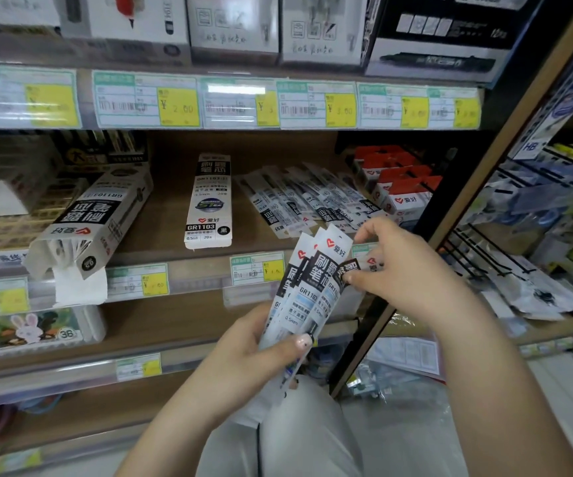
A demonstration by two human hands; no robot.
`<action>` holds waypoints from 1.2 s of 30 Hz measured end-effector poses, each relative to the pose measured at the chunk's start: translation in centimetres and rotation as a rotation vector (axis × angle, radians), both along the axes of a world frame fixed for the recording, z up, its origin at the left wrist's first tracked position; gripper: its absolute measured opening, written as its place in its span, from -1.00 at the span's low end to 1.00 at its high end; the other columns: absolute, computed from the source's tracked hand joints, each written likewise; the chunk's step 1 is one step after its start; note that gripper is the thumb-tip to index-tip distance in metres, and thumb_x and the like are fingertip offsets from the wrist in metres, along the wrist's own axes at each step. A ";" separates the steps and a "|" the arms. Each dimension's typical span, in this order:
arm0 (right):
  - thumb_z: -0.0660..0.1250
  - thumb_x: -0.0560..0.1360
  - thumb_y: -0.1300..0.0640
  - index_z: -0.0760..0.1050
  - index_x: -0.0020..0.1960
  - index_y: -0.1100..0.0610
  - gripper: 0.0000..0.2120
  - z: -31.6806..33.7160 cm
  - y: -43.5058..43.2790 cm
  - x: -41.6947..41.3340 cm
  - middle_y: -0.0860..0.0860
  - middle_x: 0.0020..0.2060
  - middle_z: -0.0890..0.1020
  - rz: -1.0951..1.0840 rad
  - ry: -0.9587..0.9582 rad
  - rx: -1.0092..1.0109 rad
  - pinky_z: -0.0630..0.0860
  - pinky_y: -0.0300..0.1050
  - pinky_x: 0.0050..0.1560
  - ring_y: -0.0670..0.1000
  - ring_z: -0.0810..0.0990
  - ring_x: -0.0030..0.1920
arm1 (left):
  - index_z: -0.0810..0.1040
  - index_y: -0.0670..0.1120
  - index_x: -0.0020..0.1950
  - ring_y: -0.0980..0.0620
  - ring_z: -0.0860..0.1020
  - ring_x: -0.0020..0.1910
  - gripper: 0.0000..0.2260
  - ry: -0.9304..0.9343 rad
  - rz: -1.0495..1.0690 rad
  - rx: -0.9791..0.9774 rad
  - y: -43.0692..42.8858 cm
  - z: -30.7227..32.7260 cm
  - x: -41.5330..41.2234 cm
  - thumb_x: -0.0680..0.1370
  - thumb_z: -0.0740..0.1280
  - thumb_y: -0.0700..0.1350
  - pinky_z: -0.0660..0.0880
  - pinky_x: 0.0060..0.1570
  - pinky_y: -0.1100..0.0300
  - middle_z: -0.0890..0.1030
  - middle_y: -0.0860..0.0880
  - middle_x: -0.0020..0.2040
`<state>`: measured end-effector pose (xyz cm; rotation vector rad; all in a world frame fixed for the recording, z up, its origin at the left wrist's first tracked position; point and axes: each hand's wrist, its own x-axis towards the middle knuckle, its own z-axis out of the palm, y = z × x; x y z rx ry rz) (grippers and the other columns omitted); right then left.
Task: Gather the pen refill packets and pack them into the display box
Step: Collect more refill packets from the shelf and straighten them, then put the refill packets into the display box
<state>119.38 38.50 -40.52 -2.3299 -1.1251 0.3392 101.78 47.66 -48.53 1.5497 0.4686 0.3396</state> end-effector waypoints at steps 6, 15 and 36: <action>0.48 0.38 0.12 -0.08 0.51 -0.13 -0.05 -0.5 0.1 0.0 -0.04 0.17 0.54 -0.008 0.029 0.062 0.46 -0.10 0.08 -0.05 0.54 0.04 | 0.55 0.09 0.10 0.13 0.64 -0.13 -0.73 0.049 0.021 0.040 0.0 0.2 0.1 0.54 0.31 -0.27 0.53 -0.25 0.30 0.67 0.10 -0.03; 0.46 0.27 0.00 0.56 0.11 0.08 -0.57 -6.0 2.2 -4.8 0.05 0.03 0.67 0.048 1.181 0.523 0.53 0.12 0.16 0.09 0.61 0.09 | 0.55 0.00 0.14 0.08 0.64 -0.07 -0.72 -0.104 0.023 -0.033 0.6 -0.2 0.4 0.44 0.32 -0.15 0.52 -0.15 0.27 0.68 0.02 -0.01; 0.28 0.52 0.29 0.51 -0.08 0.19 -0.94 -6.3 2.9 -4.7 0.07 -0.28 0.69 -0.176 1.118 0.804 0.58 0.06 0.04 0.04 0.67 -0.19 | 0.59 -0.23 0.10 -0.31 0.57 -0.21 -0.79 0.216 0.616 1.381 11.4 3.6 1.0 0.48 0.32 -0.28 0.49 -0.30 -0.05 0.60 -0.29 -0.18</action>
